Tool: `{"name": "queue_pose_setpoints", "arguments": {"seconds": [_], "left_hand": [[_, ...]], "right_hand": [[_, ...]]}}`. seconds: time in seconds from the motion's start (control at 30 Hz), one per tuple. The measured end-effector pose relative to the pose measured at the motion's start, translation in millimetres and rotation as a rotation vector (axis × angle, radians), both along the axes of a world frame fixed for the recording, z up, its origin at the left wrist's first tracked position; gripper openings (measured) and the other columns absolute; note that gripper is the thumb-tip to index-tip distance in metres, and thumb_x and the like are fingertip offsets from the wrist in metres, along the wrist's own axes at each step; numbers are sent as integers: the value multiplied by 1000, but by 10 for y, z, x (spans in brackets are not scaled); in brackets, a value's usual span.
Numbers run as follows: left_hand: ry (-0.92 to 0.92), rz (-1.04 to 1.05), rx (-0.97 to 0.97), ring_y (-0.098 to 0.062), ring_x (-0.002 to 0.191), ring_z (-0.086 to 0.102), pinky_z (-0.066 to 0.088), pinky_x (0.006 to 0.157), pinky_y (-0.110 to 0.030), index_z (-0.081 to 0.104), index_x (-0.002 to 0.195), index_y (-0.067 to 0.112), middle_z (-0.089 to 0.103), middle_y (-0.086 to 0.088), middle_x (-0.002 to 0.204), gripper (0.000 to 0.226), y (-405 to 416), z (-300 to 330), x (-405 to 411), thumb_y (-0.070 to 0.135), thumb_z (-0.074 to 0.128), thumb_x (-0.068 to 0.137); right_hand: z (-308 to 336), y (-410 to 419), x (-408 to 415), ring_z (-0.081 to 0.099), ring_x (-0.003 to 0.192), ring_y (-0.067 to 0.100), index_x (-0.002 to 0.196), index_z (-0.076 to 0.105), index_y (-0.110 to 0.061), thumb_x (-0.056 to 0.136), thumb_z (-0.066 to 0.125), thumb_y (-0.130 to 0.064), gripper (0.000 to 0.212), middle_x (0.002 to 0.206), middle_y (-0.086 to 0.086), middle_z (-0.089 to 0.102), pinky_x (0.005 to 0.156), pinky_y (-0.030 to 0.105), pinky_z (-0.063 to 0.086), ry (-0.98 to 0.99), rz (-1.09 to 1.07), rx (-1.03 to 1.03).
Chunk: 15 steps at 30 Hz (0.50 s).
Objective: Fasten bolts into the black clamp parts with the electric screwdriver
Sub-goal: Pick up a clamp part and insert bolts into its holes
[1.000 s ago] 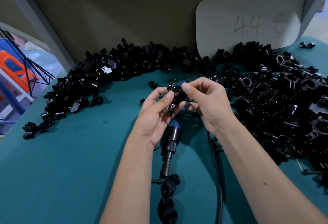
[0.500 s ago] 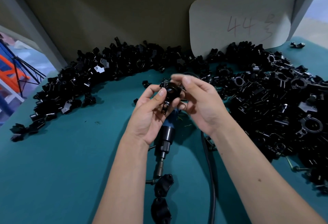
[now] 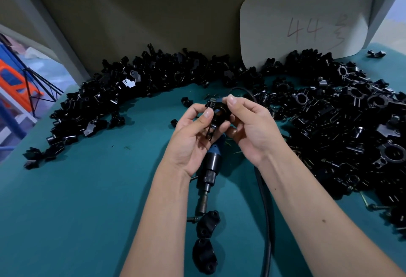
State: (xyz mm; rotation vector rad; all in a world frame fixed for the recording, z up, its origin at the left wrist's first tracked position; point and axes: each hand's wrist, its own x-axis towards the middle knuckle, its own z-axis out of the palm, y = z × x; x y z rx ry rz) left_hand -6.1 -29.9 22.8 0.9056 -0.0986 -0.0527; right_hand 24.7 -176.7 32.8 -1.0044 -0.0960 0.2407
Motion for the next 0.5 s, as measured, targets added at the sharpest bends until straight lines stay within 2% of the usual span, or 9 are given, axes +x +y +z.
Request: {"name": "queue_pose_setpoints", "arguments": {"seconds": [0.13, 0.23, 0.3, 0.37, 0.5], "left_hand": [[-24, 32, 65, -26, 90, 75, 62, 81, -29, 64, 93, 11, 75, -14, 99, 8, -50, 6, -4, 10, 70, 89], [-90, 137, 185, -31, 89, 75, 61, 80, -33, 68, 91, 15, 75, -17, 97, 11, -82, -3, 20, 10, 75, 87], [-135, 196, 272, -38, 91, 73, 62, 84, -37, 68, 91, 14, 73, -25, 103, 13, -97, -43, 53, 2, 73, 90], [-165, 228, 319, -39, 96, 72, 61, 87, -40, 66, 96, 8, 70, -33, 111, 12, -103, -82, 76, -2, 72, 91], [-197, 290, 326, -26, 90, 73, 62, 82, -36, 71, 99, 5, 73, -17, 99, 20, -80, -91, 90, 2, 81, 81]], "right_hand": [[-15, 13, -14, 60, 67, 12, 75, 67, -17, 72, 86, -30, 23, 87, 8, 68, 59, 26, 44, 42, -104, -48], [-15, -11, 1, 63, 76, 8, 86, 75, -18, 86, 81, -26, 10, 93, 4, 68, 60, 26, 50, -109, -167, -138], [-10, -21, 21, 65, 88, 12, 98, 79, -16, 94, 75, -17, 5, 99, 5, 72, 66, 25, 53, -243, -172, -226], [-14, -24, 40, 68, 91, 15, 96, 80, -12, 93, 76, -12, 5, 101, 11, 74, 76, 26, 55, -315, -195, -295], [-17, -23, 48, 69, 92, 20, 80, 79, -21, 88, 82, -14, 11, 96, 16, 74, 89, 34, 57, -401, -282, -387]]}}
